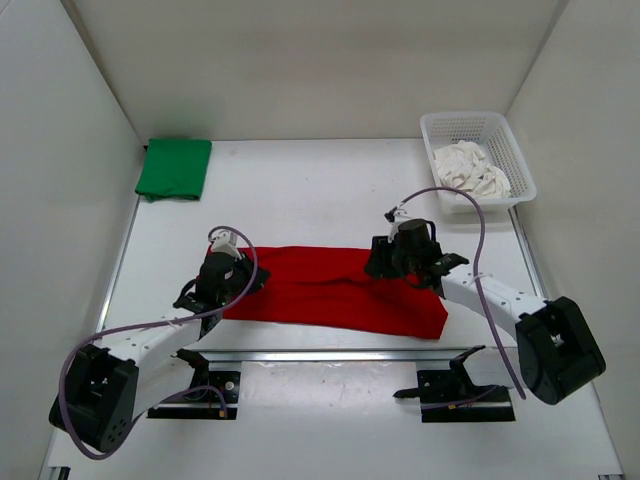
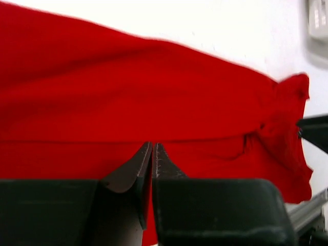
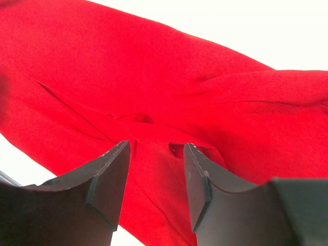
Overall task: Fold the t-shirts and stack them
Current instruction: Fold the other side of the tshirt into a rectangle
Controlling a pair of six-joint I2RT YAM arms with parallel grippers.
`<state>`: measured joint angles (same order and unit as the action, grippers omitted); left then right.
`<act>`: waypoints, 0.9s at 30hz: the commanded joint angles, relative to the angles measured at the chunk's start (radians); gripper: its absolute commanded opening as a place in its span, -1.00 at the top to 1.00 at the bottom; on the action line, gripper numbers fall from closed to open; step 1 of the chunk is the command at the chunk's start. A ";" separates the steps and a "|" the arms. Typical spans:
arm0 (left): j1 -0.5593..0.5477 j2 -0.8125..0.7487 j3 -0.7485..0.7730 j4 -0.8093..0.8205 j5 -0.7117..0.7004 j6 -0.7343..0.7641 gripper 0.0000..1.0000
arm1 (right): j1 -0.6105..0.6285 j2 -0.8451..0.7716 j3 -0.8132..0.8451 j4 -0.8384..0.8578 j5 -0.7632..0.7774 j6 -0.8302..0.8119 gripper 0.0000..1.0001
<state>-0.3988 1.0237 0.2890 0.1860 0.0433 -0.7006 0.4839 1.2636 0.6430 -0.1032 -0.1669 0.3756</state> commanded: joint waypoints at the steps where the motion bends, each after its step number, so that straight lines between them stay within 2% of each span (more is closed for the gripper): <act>1: -0.034 -0.008 -0.033 0.061 0.019 -0.003 0.68 | -0.001 0.058 0.026 0.056 -0.005 -0.049 0.10; 4: -0.054 0.018 -0.039 0.081 0.056 0.000 0.70 | 0.012 0.088 0.037 0.046 0.012 -0.056 0.19; 6: -0.074 0.022 -0.042 0.081 0.041 0.003 0.68 | 0.030 0.097 0.047 0.031 0.029 -0.060 0.43; 7: -0.083 0.026 -0.045 0.084 0.040 0.003 0.69 | 0.036 0.097 0.047 0.028 0.033 -0.058 0.47; 9: -0.077 0.032 -0.063 0.099 0.053 -0.007 0.68 | 0.051 0.083 0.040 0.016 0.046 -0.047 0.81; 12: -0.067 0.035 -0.071 0.116 0.064 -0.011 0.69 | 0.082 0.034 0.018 -0.024 0.084 -0.030 0.99; 20: -0.052 0.027 -0.067 0.113 0.069 -0.019 0.69 | 0.149 -0.124 -0.008 -0.214 0.130 0.026 1.00; 27: -0.048 -0.008 -0.045 0.089 0.072 -0.034 0.68 | 0.183 -0.148 0.001 -0.300 0.099 0.075 1.00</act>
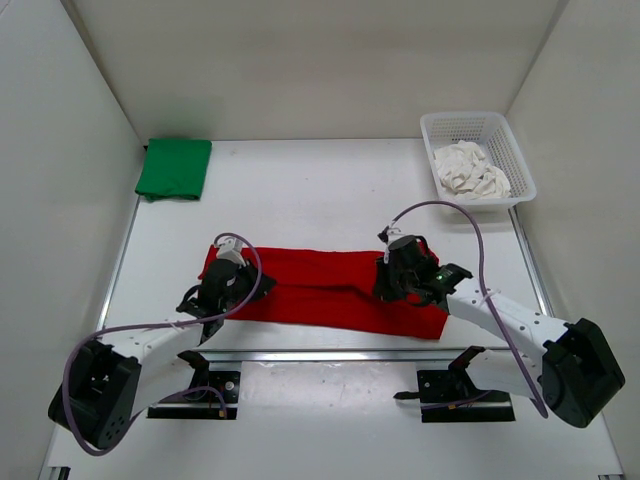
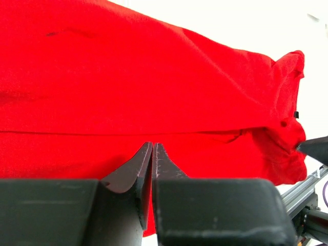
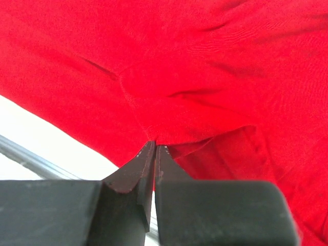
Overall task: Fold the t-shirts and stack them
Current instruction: Fold the other side of the tshirt into a rectangle
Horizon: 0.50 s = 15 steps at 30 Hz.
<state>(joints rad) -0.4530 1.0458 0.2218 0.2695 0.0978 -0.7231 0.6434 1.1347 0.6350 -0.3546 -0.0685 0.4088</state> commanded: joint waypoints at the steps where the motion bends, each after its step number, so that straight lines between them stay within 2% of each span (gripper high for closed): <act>1: 0.007 -0.039 0.019 -0.004 0.016 -0.010 0.68 | 0.032 -0.013 0.005 -0.052 -0.002 0.047 1.00; 7: 0.022 -0.081 0.036 -0.038 0.016 -0.016 0.68 | 0.090 -0.013 -0.027 -0.034 -0.033 0.113 0.96; 9: 0.031 -0.092 0.042 -0.067 0.005 -0.004 0.68 | 0.108 -0.016 -0.061 -0.006 -0.063 0.134 0.85; 11: 0.065 -0.096 0.056 -0.081 -0.004 0.005 0.68 | 0.104 -0.021 -0.083 0.017 -0.111 0.134 0.59; 15: 0.204 -0.064 0.096 -0.055 0.055 -0.001 0.68 | 0.064 -0.096 -0.043 -0.030 -0.100 0.092 0.44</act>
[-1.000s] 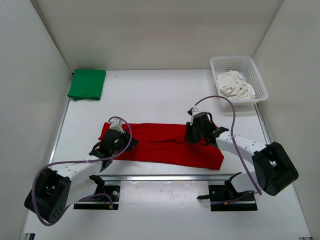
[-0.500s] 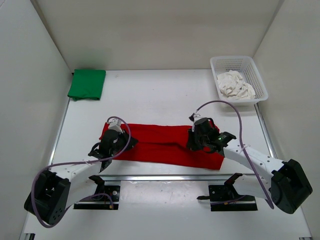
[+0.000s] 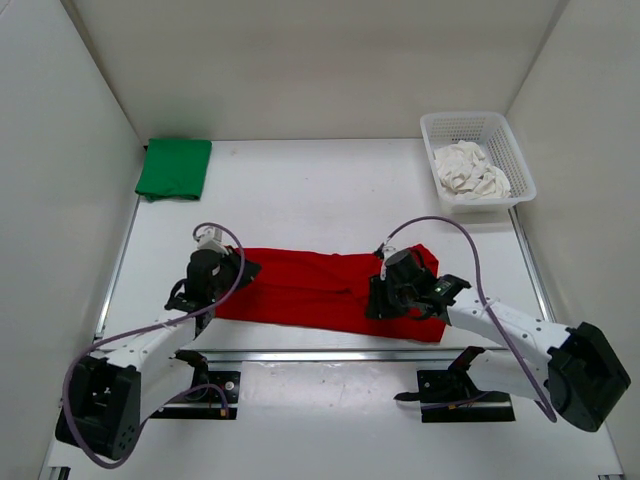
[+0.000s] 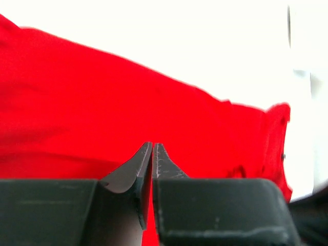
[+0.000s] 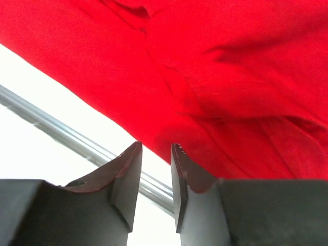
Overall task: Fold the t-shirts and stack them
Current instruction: Fold the other side of the tshirt into a rectangle
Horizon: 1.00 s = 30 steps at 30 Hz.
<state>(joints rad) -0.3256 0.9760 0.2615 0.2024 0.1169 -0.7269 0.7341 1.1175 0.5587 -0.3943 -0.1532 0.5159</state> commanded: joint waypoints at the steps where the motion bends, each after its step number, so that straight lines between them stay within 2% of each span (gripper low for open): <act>1: 0.098 0.030 0.065 0.018 0.052 0.003 0.66 | -0.066 -0.094 0.041 0.015 -0.020 -0.028 0.43; 2: 0.109 0.067 0.090 0.023 0.059 0.000 0.67 | -0.096 -0.123 0.032 0.026 -0.035 -0.031 0.43; 5: 0.134 0.151 0.146 0.051 0.061 -0.002 0.66 | -0.255 -0.160 -0.011 0.095 -0.109 -0.043 0.78; 7: 0.143 0.215 0.173 0.072 0.066 -0.014 0.66 | -0.300 -0.153 -0.037 0.149 -0.091 -0.040 0.85; 8: 0.161 0.261 0.189 0.078 0.082 -0.012 0.68 | -0.315 -0.122 -0.026 0.169 -0.079 -0.062 0.83; 10: 0.186 0.311 0.187 0.109 0.122 -0.041 0.69 | -0.274 -0.043 0.022 0.141 0.002 -0.091 0.73; 12: 0.194 0.340 0.174 0.127 0.142 -0.039 0.70 | -0.216 -0.015 0.038 0.127 0.100 -0.111 0.44; 14: 0.186 0.339 0.170 0.130 0.121 -0.031 0.71 | -0.219 0.016 0.035 0.134 0.100 -0.120 0.34; 16: 0.181 0.340 0.162 0.132 0.119 -0.022 0.69 | -0.223 0.045 0.015 0.135 0.081 -0.126 0.34; 17: 0.175 0.340 0.159 0.135 0.115 -0.028 0.69 | -0.222 0.056 0.018 0.127 0.081 -0.134 0.41; 19: 0.172 0.337 0.160 0.131 0.106 -0.026 0.69 | -0.197 0.073 0.017 0.088 0.052 -0.139 0.72; 21: 0.169 0.334 0.168 0.131 0.115 -0.026 0.71 | -0.156 0.068 0.018 0.060 0.014 -0.123 0.86; 24: 0.163 0.325 0.173 0.129 0.115 -0.028 0.68 | -0.096 0.031 0.012 0.028 -0.052 -0.109 0.86; 26: 0.161 0.316 0.176 0.140 0.124 -0.034 0.68 | -0.059 0.007 0.038 -0.029 -0.013 -0.103 0.82; 28: 0.151 0.302 0.173 0.135 0.125 -0.031 0.68 | -0.032 -0.040 0.067 -0.035 0.081 -0.108 0.65; 30: 0.134 0.293 0.170 0.134 0.101 -0.025 0.69 | -0.033 -0.059 0.083 -0.022 0.077 -0.123 0.63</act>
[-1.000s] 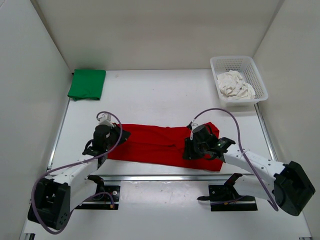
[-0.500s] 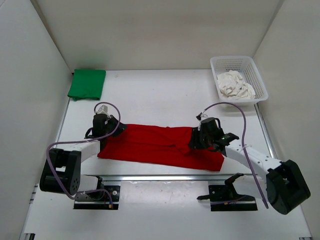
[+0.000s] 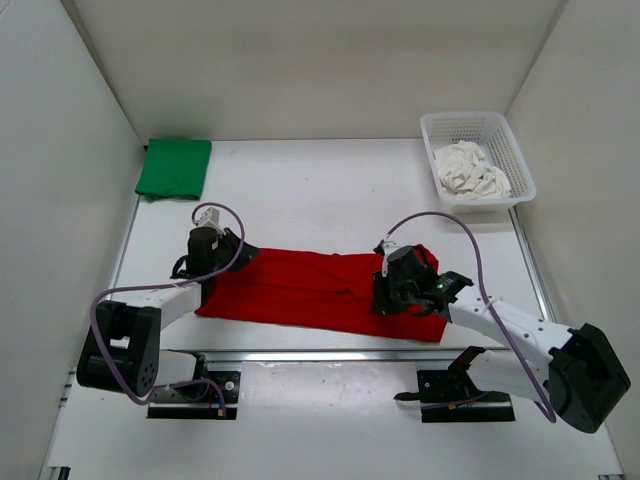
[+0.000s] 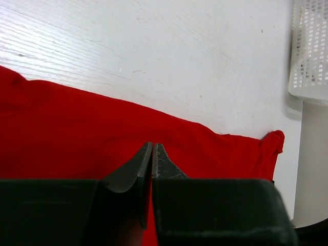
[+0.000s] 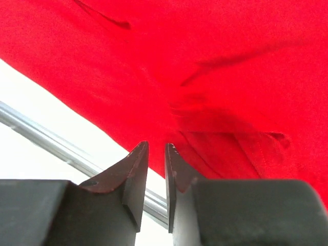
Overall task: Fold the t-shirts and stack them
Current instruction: Fold the other side of the tshirt into a rectangle
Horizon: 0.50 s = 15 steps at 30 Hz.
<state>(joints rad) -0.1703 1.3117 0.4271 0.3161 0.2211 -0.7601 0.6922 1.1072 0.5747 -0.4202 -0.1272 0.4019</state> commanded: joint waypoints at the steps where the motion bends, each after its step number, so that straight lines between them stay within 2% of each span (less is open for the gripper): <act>1: -0.031 -0.046 0.002 0.023 -0.003 0.005 0.69 | 0.003 -0.040 0.068 0.014 0.035 -0.018 0.63; 9: -0.049 -0.046 -0.022 0.031 -0.012 0.005 0.68 | 0.089 0.149 0.114 0.080 0.031 -0.086 0.49; 15: -0.054 -0.055 -0.040 0.038 -0.003 0.005 0.69 | 0.136 0.217 0.139 0.058 0.127 -0.083 0.40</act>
<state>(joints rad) -0.2184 1.2942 0.4004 0.3271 0.2199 -0.7597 0.8021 1.3220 0.6632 -0.3824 -0.0689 0.3317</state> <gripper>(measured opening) 0.156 0.301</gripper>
